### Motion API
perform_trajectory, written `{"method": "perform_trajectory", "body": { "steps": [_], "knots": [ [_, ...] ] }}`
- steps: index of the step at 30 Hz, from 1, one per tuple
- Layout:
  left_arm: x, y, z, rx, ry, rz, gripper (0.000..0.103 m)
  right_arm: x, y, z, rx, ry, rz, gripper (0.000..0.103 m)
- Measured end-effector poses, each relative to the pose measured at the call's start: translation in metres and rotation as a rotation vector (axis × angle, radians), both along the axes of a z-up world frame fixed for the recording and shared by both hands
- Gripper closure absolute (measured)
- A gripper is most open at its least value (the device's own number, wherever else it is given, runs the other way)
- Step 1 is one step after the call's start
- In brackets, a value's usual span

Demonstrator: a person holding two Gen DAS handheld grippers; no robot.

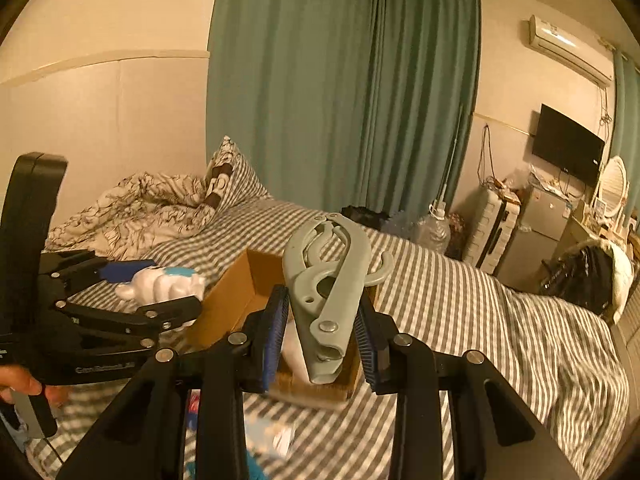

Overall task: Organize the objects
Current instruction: 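Lower the bear and the green clip into the box and open both grippers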

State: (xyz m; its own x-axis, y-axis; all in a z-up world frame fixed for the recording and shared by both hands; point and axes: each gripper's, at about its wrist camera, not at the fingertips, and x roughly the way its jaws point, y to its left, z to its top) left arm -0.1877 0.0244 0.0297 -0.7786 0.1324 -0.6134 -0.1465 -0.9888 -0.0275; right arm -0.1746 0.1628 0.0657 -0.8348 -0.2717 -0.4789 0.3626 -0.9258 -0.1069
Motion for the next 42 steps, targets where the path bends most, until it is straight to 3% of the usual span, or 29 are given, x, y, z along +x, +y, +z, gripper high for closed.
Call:
{"method": "perform_trajectory", "body": {
  "steps": [5, 10, 16, 24, 28, 30, 32, 33, 37, 40, 42],
  "knots": [
    [-0.043, 0.001, -0.005, 0.012, 0.014, -0.019, 0.036, -0.038, -0.007, -0.007, 0.007, -0.01, 0.001, 0.071],
    [-0.079, -0.001, -0.03, 0.011, -0.01, -0.041, 0.036, -0.072, -0.011, -0.029, 0.026, -0.06, -0.006, 0.071],
    [-0.102, 0.0, -0.074, -0.012, -0.091, -0.06, 0.036, -0.105, -0.016, -0.077, 0.041, -0.159, -0.017, 0.071],
    [-0.108, 0.005, -0.096, -0.034, -0.121, -0.087, 0.036, -0.134, -0.017, -0.113, 0.037, -0.226, -0.044, 0.07],
    [-0.109, 0.002, -0.1, -0.048, -0.132, -0.081, 0.034, -0.13, -0.012, -0.108, 0.02, -0.218, -0.047, 0.069],
    [-0.106, 0.001, -0.096, -0.049, -0.118, -0.083, 0.025, -0.125, -0.007, -0.101, 0.013, -0.194, -0.062, 0.052],
    [-0.099, 0.001, -0.088, -0.053, -0.091, -0.073, 0.012, -0.119, -0.002, -0.091, -0.005, -0.174, -0.082, 0.041],
    [-0.094, 0.001, -0.082, -0.051, -0.077, -0.068, 0.008, -0.114, 0.004, -0.084, -0.021, -0.164, -0.09, 0.041],
    [-0.076, -0.002, -0.061, -0.033, -0.053, -0.048, 0.007, -0.093, 0.014, -0.057, -0.024, -0.131, -0.126, 0.036],
    [-0.059, -0.004, -0.041, -0.011, -0.035, -0.027, 0.006, -0.069, 0.025, -0.03, -0.011, -0.091, -0.146, 0.029],
    [-0.044, -0.006, -0.027, 0.001, -0.02, -0.02, 0.0, -0.048, 0.032, -0.01, -0.003, -0.053, -0.16, 0.019]
  ]
}}
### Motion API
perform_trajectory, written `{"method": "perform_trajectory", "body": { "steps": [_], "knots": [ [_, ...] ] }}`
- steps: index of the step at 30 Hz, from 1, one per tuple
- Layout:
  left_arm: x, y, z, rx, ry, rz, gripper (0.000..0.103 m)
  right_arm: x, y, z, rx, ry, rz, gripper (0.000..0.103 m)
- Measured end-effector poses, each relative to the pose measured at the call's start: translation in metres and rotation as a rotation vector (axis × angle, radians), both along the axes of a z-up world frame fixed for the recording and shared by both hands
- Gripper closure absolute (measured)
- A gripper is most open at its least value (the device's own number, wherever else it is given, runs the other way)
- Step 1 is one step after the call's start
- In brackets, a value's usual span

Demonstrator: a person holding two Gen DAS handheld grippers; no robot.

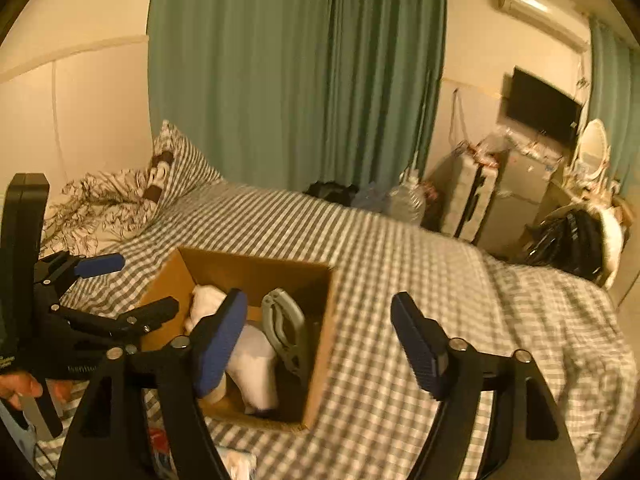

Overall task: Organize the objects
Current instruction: 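Lower the bear and the green clip into the box and open both grippers, then grasp the teal blister pack with the right gripper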

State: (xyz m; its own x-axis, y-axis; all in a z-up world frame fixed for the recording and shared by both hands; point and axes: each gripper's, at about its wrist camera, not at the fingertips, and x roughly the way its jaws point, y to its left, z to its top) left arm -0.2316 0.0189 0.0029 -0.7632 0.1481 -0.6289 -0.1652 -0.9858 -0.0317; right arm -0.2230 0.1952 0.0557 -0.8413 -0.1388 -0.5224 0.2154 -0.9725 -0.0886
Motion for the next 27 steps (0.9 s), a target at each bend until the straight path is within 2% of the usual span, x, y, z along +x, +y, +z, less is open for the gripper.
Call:
{"method": "perform_trajectory", "body": {
  "steps": [3, 7, 9, 11, 14, 17, 19, 22, 27],
  "knots": [
    [0.027, -0.001, 0.022, 0.001, 0.031, -0.002, 0.0, 0.031, 0.007, 0.029, 0.003, 0.049, -0.023, 0.01],
    [0.064, -0.004, 0.052, -0.021, 0.075, 0.005, 0.0, 0.068, 0.008, 0.059, -0.005, 0.087, -0.035, 0.005],
    [0.083, -0.005, 0.063, -0.022, 0.089, 0.009, 0.0, 0.086, 0.005, 0.068, 0.005, 0.104, -0.041, 0.0],
    [0.103, -0.009, 0.069, -0.019, 0.098, 0.014, 0.0, 0.105, 0.003, 0.073, 0.021, 0.118, -0.048, 0.0],
    [0.13, -0.015, 0.062, -0.004, 0.091, 0.016, 0.0, 0.131, -0.001, 0.07, 0.03, 0.112, -0.045, 0.0],
    [0.15, -0.023, 0.038, 0.017, 0.051, 0.015, 0.0, 0.149, -0.006, 0.052, 0.038, 0.09, -0.051, 0.0],
    [0.159, -0.027, 0.014, 0.018, 0.012, 0.027, 0.0, 0.155, -0.009, 0.029, 0.037, 0.05, -0.061, 0.0],
    [0.168, -0.029, -0.021, -0.006, -0.023, 0.075, 0.0, 0.155, -0.012, -0.016, 0.028, -0.034, -0.082, 0.0],
    [0.165, -0.025, -0.073, -0.011, -0.104, 0.099, 0.0, 0.151, -0.027, -0.096, 0.067, -0.135, -0.15, 0.0]
  ]
}}
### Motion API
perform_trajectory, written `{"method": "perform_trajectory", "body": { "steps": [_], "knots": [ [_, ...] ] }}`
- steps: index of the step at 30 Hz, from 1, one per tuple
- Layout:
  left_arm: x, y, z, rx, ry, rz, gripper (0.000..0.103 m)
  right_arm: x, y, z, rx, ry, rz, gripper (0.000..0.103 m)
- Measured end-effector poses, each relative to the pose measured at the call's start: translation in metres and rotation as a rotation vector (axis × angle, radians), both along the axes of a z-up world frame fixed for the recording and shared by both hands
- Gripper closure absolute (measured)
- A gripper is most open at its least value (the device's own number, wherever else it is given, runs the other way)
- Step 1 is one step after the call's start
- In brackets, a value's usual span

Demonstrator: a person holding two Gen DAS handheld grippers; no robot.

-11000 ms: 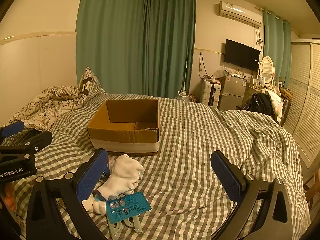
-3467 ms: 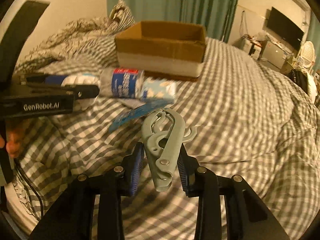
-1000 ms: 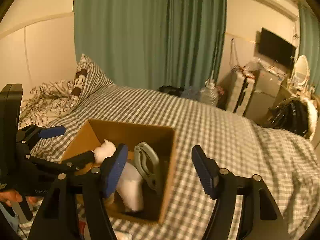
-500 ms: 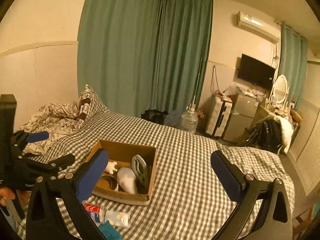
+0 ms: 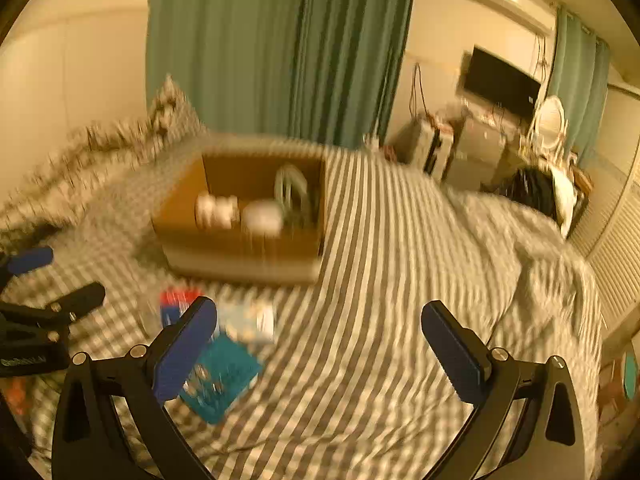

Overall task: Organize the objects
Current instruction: 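Grasp the teal blister pack with the right gripper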

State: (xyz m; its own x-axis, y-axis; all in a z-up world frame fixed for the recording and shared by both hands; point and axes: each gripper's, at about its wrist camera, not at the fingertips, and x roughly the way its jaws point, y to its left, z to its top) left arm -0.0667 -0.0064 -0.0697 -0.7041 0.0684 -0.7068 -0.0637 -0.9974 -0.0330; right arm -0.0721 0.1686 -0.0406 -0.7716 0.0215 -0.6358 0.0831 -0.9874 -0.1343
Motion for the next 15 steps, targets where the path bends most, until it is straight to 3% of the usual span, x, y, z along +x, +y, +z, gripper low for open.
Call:
{"method": "perform_trajectory", "body": {
  "steps": [4, 7, 10, 15],
  "knots": [
    [-0.003, 0.009, -0.033, -0.053, -0.041, -0.023, 0.0, -0.01, -0.013, -0.06, 0.011, -0.146, 0.02, 0.0],
    [-0.004, 0.01, -0.046, -0.094, -0.061, -0.028, 0.0, -0.018, -0.024, -0.087, 0.043, -0.196, 0.042, 0.0],
    [-0.008, 0.003, -0.053, -0.06, -0.092, -0.024, 0.0, -0.026, -0.033, -0.102, 0.047, -0.235, 0.074, 0.0],
    [-0.011, -0.007, -0.056, -0.015, -0.1, -0.005, 0.0, -0.04, -0.042, -0.117, -0.033, -0.286, 0.121, 0.001]
  ]
}}
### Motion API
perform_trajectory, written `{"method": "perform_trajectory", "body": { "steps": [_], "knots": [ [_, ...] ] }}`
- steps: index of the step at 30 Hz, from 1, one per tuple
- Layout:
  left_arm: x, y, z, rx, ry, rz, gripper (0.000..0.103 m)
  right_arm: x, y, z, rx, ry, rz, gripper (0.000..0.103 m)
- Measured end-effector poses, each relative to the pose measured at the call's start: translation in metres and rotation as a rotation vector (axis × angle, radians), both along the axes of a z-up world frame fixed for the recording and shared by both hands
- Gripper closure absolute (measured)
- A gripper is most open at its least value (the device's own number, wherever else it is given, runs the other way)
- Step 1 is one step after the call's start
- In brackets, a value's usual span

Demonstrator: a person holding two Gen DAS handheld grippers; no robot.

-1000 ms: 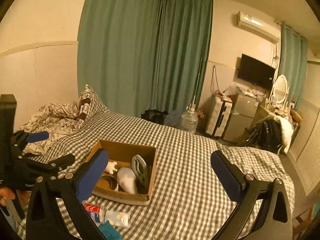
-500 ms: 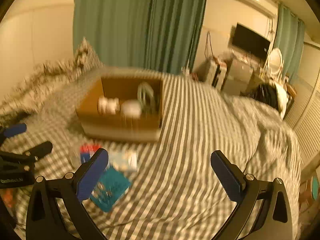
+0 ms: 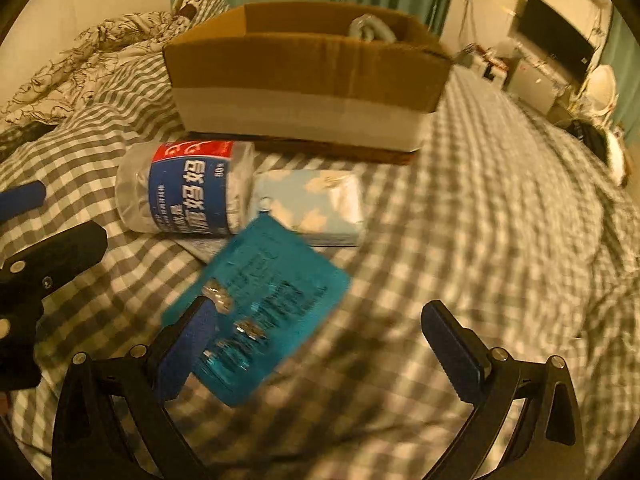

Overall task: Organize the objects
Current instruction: 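Grasp the teal blister pack with the right gripper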

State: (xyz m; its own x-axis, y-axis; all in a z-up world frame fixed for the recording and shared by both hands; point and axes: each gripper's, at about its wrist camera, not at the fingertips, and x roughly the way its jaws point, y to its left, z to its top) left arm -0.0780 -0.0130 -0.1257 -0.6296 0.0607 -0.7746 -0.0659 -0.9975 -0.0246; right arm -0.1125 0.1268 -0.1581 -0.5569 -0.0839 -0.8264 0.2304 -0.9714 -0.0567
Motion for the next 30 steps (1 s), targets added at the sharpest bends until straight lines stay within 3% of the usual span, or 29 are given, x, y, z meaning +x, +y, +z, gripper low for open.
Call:
{"method": "perform_trajectory", "body": {
  "steps": [3, 5, 6, 10, 13, 18, 26, 30],
  "knots": [
    [-0.001, 0.0, -0.001, -0.019, 0.0, -0.001, 0.0, -0.003, -0.006, -0.008, -0.045, -0.035, 0.034, 0.01],
    [-0.001, 0.002, -0.002, -0.03, 0.001, -0.001, 0.0, 0.0, -0.007, -0.009, -0.054, -0.038, 0.049, 0.023],
    [-0.001, 0.002, -0.002, -0.033, 0.001, 0.0, 0.0, 0.002, -0.006, -0.008, -0.066, -0.037, 0.061, 0.034],
    [-0.002, 0.004, -0.003, -0.041, -0.001, 0.001, 0.0, 0.01, 0.002, -0.002, -0.076, -0.034, 0.056, 0.057],
    [-0.002, 0.006, -0.004, -0.062, -0.006, 0.001, 0.0, 0.016, 0.014, 0.008, -0.101, -0.035, 0.043, 0.084],
    [0.0, 0.013, 0.001, -0.073, 0.003, 0.008, 0.0, 0.024, 0.036, 0.041, -0.108, 0.036, 0.018, 0.094],
    [-0.018, 0.036, -0.004, -0.023, -0.034, 0.017, 0.0, 0.003, 0.055, 0.073, -0.024, 0.133, 0.038, 0.094],
    [-0.032, 0.046, -0.01, -0.021, -0.04, 0.04, 0.0, -0.014, 0.063, 0.077, -0.033, 0.15, 0.05, 0.094]
  ]
}}
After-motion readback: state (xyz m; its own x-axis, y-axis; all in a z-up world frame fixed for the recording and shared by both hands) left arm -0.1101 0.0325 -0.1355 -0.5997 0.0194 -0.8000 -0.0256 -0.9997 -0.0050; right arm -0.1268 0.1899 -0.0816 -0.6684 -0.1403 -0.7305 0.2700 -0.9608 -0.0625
